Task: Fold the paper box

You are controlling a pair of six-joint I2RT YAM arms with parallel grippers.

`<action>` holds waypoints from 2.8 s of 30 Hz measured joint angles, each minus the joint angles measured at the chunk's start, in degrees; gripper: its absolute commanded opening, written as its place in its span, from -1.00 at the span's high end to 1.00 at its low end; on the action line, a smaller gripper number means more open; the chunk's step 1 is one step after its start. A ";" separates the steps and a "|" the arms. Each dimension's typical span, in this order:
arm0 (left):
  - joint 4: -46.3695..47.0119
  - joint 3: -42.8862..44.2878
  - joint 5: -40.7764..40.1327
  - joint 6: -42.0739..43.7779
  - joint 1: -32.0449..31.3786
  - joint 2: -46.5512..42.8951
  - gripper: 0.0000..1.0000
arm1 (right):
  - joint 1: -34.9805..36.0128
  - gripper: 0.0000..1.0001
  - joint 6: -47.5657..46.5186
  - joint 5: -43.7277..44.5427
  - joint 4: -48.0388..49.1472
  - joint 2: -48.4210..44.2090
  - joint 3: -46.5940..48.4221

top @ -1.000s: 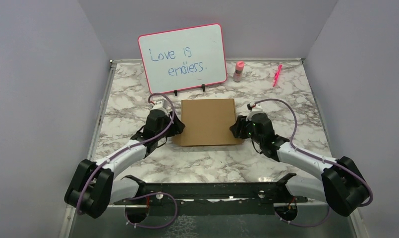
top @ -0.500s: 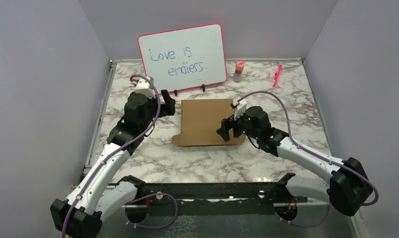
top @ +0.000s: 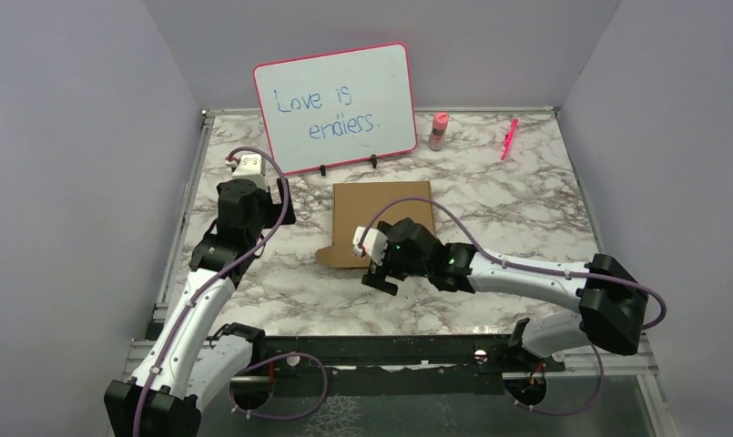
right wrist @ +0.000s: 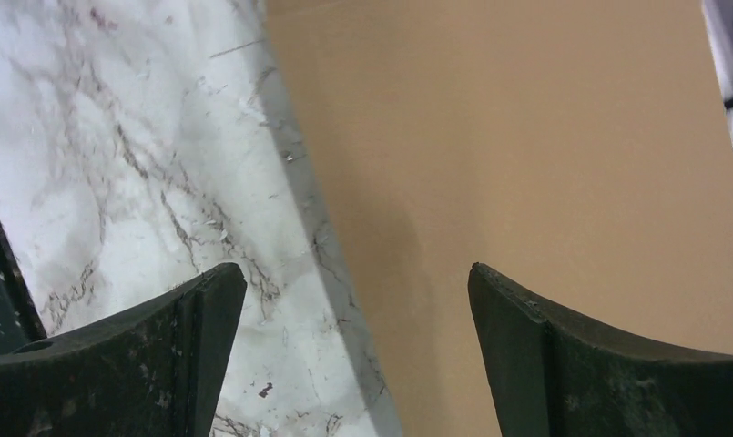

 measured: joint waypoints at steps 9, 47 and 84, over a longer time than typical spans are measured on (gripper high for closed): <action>-0.37 -0.26 0.00 0.74 -0.02 -1.44 -0.98 | 9.77 -0.85 -12.79 17.09 1.97 7.98 -0.07; -0.48 -0.04 0.15 0.70 -0.02 -3.26 -0.98 | 12.50 0.98 -24.87 33.44 11.74 9.07 2.38; -0.17 -0.07 -2.84 2.47 -0.02 -9.97 -0.98 | -0.20 0.89 -18.40 3.93 -43.69 20.70 50.99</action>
